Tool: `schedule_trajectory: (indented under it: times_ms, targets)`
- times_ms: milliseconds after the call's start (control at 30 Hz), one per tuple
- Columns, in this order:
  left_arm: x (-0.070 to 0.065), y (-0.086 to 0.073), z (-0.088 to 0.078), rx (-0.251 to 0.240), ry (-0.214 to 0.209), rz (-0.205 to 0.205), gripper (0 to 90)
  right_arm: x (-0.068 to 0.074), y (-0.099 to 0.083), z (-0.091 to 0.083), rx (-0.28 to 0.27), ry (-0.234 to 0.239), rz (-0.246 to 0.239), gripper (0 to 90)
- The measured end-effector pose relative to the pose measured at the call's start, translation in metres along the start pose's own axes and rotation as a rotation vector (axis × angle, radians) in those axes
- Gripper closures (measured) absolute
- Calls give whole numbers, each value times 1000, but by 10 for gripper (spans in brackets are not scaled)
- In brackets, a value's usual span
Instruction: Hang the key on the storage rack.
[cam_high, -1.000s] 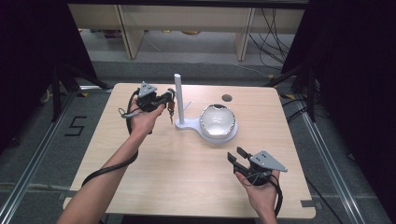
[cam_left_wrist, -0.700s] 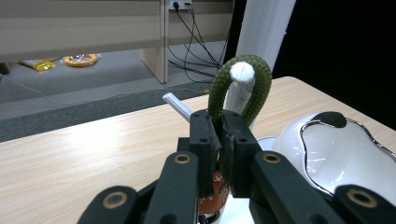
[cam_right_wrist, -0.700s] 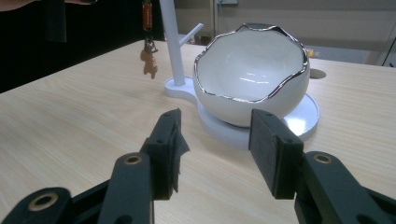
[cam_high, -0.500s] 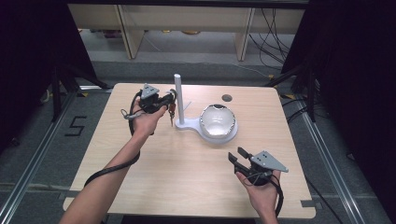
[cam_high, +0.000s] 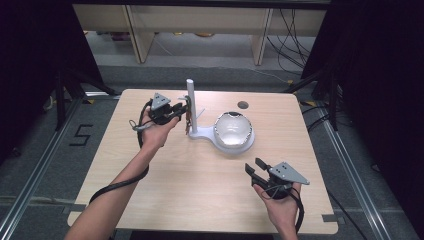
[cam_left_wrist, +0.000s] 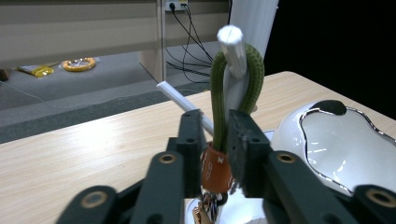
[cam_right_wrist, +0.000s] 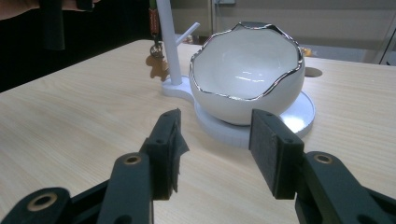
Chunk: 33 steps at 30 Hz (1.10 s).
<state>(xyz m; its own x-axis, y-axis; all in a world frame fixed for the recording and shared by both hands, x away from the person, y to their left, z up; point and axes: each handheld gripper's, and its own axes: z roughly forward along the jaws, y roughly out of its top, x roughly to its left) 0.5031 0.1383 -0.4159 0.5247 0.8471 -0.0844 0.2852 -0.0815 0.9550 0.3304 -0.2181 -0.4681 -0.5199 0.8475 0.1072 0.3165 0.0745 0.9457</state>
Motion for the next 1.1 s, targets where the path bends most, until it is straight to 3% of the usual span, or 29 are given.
schedule_trajectory:
  times_ms: [100, 133, 167, 300, 367, 467, 633, 667, 867, 967, 1000, 1067, 1100]
  targets:
    - [3, -7, -11, 2, 6, 1, 594, -1, 0, 0, 0, 6, 3, 544]
    - [3, -10, -15, 3, 13, 5, 567, 2, 0, -3, 23, -15, 40, 544]
    - [4, -12, -20, 4, 19, 3, 536, -2, -1, -1, 3, -16, 0, 543]
    - [8, -22, -42, 1, 28, 10, 459, -3, -2, -1, 12, -18, 10, 541]
    - [9, -28, -54, -2, 29, 20, 436, -6, -3, 0, 0, -22, -20, 541]
    - [9, -40, -72, -3, 28, 34, 410, -5, -4, 0, 8, -12, 17, 540]
    - [13, -60, -101, -10, 36, 59, 384, -7, -5, -1, 22, -40, 22, 539]
    - [14, -63, -107, -14, 42, 53, 380, -6, -6, -2, 34, -41, 35, 539]
    - [19, -90, -136, -17, 68, 54, 373, -12, -9, 1, 15, -41, -2, 539]
    - [21, -108, -148, -24, 88, 44, 371, -13, -11, 2, 21, -32, 20, 538]
    - [21, -114, -152, -19, 99, 47, 371, -10, -12, 0, 33, -50, 53, 538]
    - [23, -127, -157, -19, 105, 45, 369, -15, -13, 0, 36, -50, 1, 538]
    - [24, -133, -159, -20, 110, 31, 367, -14, -14, 1, 39, -44, 25, 537]
